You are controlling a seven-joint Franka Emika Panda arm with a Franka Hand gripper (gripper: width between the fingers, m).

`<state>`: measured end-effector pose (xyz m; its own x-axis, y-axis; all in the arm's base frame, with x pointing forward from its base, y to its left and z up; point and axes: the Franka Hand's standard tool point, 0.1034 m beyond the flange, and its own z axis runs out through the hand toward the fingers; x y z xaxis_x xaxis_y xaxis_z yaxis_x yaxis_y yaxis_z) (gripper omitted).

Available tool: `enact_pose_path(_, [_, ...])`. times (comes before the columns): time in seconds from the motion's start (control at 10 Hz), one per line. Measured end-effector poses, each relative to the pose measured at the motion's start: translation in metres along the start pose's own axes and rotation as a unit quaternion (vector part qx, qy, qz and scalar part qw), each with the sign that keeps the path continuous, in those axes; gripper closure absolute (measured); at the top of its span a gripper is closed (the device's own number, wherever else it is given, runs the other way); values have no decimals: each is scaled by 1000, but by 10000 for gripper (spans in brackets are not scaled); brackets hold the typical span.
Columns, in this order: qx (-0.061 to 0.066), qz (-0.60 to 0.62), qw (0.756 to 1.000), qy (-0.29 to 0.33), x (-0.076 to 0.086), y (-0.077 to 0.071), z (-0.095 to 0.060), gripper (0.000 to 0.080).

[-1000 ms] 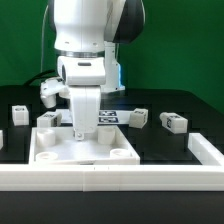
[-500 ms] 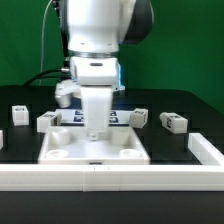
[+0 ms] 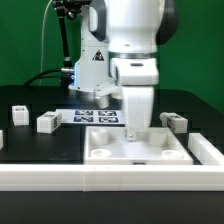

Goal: Assemble one leg

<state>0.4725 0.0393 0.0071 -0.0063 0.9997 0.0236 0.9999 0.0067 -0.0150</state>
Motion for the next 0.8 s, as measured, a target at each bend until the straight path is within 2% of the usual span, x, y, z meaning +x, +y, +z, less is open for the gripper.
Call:
enact_pose_path(0.3, [0,4,1000,0,-1,0,0,741])
enact_pose_path(0.6, [-1,11,1000,1,27,3,1,741])
enact_pose_path(0.8, [0,14,1000,0,34,12,0,741])
